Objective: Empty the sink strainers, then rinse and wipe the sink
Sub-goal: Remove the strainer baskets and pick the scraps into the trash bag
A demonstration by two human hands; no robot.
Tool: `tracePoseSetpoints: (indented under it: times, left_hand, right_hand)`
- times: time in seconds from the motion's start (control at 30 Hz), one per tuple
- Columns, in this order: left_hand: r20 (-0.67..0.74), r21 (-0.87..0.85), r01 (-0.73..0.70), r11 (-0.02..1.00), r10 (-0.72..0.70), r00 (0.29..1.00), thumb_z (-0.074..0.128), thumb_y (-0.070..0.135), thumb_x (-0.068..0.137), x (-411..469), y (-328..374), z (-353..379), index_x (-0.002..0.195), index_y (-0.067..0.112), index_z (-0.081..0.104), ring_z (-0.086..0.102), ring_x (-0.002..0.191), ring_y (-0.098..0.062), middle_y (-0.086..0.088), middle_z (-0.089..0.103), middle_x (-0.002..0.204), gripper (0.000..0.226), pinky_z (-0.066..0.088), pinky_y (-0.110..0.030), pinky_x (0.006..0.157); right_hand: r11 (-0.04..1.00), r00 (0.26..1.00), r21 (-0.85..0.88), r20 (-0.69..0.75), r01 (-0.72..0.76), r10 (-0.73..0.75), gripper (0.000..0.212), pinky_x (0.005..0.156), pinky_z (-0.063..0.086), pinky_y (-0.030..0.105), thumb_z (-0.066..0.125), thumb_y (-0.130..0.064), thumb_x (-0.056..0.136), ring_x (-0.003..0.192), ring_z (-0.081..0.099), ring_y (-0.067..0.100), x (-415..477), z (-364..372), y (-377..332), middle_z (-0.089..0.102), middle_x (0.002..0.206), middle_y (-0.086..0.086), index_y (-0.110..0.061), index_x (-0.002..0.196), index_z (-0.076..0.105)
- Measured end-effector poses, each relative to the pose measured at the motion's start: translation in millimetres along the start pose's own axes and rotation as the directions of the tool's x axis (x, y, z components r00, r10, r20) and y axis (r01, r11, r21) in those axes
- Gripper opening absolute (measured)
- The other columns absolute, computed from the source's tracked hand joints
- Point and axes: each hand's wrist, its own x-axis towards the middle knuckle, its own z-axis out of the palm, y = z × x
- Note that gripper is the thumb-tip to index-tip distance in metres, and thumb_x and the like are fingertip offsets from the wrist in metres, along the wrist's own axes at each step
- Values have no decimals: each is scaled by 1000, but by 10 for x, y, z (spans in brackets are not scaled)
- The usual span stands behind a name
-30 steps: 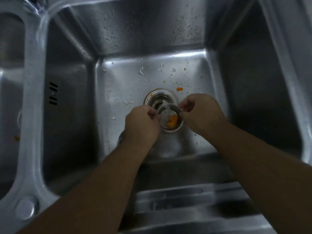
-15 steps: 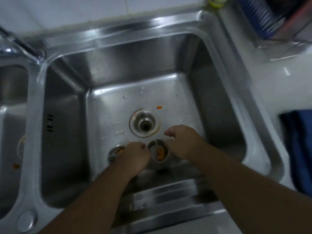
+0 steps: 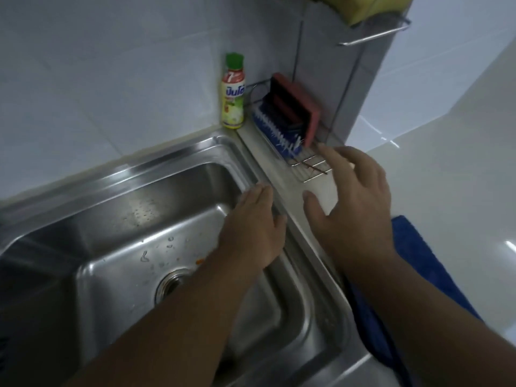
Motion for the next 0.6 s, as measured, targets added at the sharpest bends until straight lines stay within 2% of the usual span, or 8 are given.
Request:
tracePoseSetpoints:
  times: [0.07, 0.17, 0.3, 0.43, 0.53, 0.6]
  left_hand:
    - [73, 57, -19, 998, 14, 997, 45, 42, 106, 152, 85, 78, 164, 15, 7, 3, 159, -18, -2, 4, 173, 75, 9, -35, 127]
    - [175, 98, -12, 995, -6, 985, 45, 45, 106, 260, 123, 212, 162, 11, -6, -8, 159, -21, -5, -13, 172, 83, 2, -34, 126]
    - [189, 45, -17, 999, 9, 982, 45, 49, 105, 261, 87, 281, 162, 13, -11, -15, 157, -20, -3, -21, 170, 87, -3, -34, 125]
    - [208, 57, -12, 998, -1, 978, 42, 53, 104, 272, 39, 260, 161, 18, -15, -18, 156, -17, 2, -26, 168, 88, -4, -32, 124]
    - [193, 33, -5, 999, -1, 981, 44, 52, 104, 236, 52, 201, 163, 21, -8, -8, 158, -17, 4, -16, 171, 85, 6, -37, 127]
    - [50, -43, 5, 999, -3, 999, 44, 47, 105, 97, -27, 164, 164, 24, 12, 20, 156, -20, 3, 12, 172, 71, 27, -43, 125]
  right_hand:
    - [995, 995, -10, -5, -95, 95, 72, 105, 35, 38, 77, -30, 85, 125, 45, 28, 88, -11, 131, 54, 134, 10, -20, 150, 49]
    - [985, 978, -40, 112, -170, 173, 72, 99, 38, 40, 74, -41, 88, 118, 49, 28, 218, 77, 273, 60, 125, 8, -23, 152, 46]
    - [989, 957, -35, 250, -143, 147, 70, 96, 45, 45, 62, -55, 94, 115, 54, 26, 365, 257, 258, 63, 121, 3, -31, 156, 39]
    - [989, 961, -62, 235, -137, 148, 49, 95, 43, 43, 43, -47, 105, 116, 54, 27, 449, 383, 133, 64, 120, 5, -32, 151, 48]
    - [990, 972, -10, 187, -143, 142, 46, 93, 43, 44, 34, -41, 108, 113, 55, 26, 273, 320, -5, 65, 118, 4, -26, 145, 56]
    - [988, 989, 111, 120, -104, 91, 46, 90, 46, 46, 35, -39, 108, 111, 59, 24, 9, 214, -120, 69, 118, 3, -22, 142, 60]
